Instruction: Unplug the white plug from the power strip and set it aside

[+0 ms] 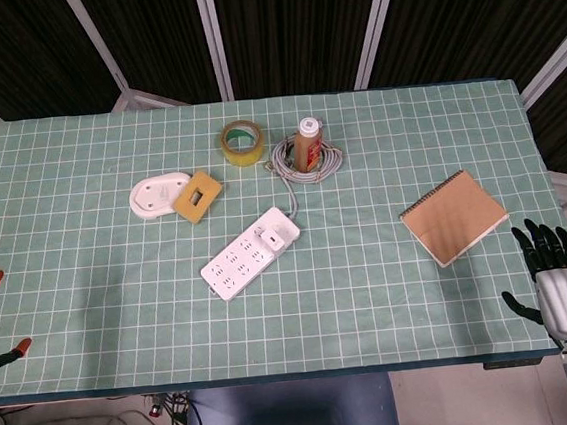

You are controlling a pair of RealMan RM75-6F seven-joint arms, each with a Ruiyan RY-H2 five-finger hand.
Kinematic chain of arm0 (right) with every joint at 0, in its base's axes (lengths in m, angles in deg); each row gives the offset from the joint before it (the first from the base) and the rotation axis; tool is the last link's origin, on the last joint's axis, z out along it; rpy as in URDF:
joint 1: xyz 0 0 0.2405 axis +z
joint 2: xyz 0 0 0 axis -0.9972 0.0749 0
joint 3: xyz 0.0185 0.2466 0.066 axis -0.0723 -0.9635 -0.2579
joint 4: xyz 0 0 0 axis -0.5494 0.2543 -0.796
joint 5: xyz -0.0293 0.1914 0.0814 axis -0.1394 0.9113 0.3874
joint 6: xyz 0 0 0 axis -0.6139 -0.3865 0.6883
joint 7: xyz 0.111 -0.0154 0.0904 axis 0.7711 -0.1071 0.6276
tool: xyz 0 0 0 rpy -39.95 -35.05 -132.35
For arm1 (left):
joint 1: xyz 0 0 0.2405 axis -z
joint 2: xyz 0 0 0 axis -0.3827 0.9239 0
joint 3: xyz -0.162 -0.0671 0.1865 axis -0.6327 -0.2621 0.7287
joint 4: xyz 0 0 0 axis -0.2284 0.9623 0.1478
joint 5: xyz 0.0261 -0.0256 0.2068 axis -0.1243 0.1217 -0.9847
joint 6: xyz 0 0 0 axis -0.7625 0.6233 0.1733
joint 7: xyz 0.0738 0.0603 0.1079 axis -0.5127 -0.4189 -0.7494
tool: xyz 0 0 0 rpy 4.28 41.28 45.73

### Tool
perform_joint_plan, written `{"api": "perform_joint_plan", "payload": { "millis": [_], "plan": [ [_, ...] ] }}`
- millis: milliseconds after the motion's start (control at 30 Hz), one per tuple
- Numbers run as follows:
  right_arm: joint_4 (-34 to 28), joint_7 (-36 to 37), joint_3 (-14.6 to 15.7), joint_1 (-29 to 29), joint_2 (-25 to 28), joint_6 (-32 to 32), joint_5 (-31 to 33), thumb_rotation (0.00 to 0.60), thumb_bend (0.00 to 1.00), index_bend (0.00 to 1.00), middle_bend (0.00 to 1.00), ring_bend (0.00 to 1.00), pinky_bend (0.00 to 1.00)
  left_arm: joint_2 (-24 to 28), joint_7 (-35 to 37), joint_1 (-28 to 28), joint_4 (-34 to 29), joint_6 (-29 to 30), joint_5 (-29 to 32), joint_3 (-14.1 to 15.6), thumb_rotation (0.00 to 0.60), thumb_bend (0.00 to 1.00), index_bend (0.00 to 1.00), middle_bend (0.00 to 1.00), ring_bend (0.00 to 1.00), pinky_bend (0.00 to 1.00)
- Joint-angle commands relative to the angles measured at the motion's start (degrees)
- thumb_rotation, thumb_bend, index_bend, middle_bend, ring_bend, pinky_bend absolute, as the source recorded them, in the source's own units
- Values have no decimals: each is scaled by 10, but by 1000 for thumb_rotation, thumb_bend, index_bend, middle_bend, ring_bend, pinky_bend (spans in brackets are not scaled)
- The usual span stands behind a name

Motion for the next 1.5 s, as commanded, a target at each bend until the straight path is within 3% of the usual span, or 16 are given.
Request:
{"api": "perform_joint_plan", "payload": {
  "millis": [33, 833, 900, 1000, 1167, 1333, 1500],
  "plan": [
    [2, -3, 1, 1, -1, 1, -1, 600, 280, 0, 0, 0, 0, -2, -3, 1, 2, -2, 0, 1, 600, 0, 0, 0, 0, 0],
    [3, 12, 5, 1, 2, -2, -13, 600, 280, 0, 0, 0, 0, -6, -9, 3, -1, -2, -20, 12, 600, 22, 0, 0, 0, 0],
    [4, 12, 6, 2, 1, -2, -16, 600, 280, 0, 0, 0, 0, -5, -10, 4, -5, -2, -23, 12, 600, 88, 0, 0, 0, 0],
    [8, 15, 7, 4, -3, -1, -18, 600, 280, 0, 0, 0, 0, -5, -13, 9, -14, -6, -30, 14, 600, 269, 3, 4, 2, 27],
    [15, 16, 10, 6, -7, 3, -20, 600, 280, 0, 0, 0, 0, -10, -35, 34, -29, -23, -59, 13, 600, 548, 65, 85, 64, 158],
    [19, 14, 11, 9, -11, 7, -23, 600, 280, 0, 0, 0, 0, -13, -77, 74, -61, -62, -90, 11, 600, 640, 95, 110, 71, 176],
    [22, 17, 11, 11, -13, 12, -19, 600, 280, 0, 0, 0, 0, -25, -124, 120, -99, -128, -97, 9, 600, 669, 123, 140, 93, 201]
  ]
}}
